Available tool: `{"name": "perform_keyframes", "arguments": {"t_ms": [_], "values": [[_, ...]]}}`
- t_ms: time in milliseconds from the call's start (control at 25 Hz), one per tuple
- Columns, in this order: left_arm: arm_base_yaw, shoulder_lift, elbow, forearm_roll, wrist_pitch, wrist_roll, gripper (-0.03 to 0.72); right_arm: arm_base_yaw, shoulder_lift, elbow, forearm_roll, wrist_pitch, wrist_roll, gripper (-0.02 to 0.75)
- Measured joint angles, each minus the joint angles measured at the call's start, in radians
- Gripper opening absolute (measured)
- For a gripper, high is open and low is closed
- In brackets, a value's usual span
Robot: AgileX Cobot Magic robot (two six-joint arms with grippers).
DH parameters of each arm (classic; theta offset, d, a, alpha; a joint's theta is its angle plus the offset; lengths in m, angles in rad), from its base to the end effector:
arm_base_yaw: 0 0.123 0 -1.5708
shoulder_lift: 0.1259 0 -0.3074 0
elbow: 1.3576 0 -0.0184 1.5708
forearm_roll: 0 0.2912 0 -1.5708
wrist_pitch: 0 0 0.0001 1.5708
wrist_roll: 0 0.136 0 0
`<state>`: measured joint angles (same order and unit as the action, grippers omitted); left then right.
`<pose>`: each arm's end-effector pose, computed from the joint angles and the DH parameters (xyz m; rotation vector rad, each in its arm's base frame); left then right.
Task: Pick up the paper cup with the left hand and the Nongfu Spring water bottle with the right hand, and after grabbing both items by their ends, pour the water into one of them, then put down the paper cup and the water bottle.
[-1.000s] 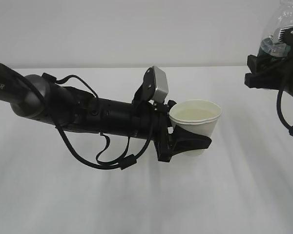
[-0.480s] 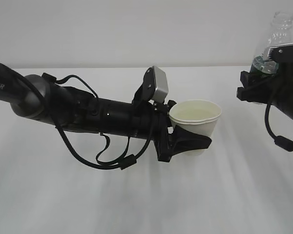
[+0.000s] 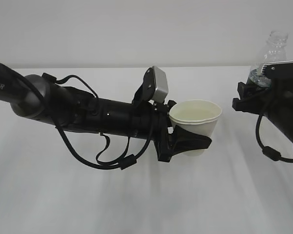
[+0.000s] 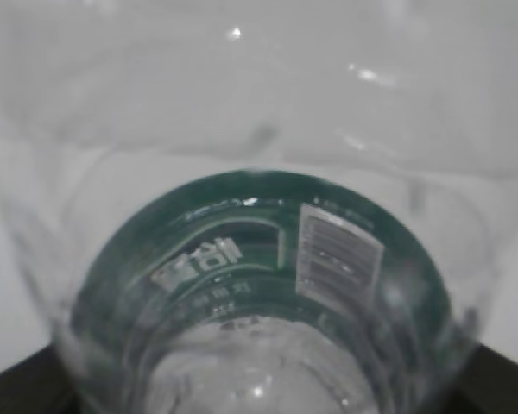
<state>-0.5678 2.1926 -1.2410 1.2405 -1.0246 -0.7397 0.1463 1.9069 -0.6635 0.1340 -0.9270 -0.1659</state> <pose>0.3512 -0.3543 0.1095 1.3101 1.4303 -1.1196 0.4005 0.0443 0.1077 -0.1323 1.7983 -0.0530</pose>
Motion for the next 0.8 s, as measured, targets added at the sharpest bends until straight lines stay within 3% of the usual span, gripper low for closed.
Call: {"name": "perform_keyframes", "arguments": {"t_ms": [800], "values": [[0.000,0.000,0.000,-0.014,0.026,0.000,0.434,0.000,0.105,-0.023,0.016,-0.079,0.017,0.501]]}}
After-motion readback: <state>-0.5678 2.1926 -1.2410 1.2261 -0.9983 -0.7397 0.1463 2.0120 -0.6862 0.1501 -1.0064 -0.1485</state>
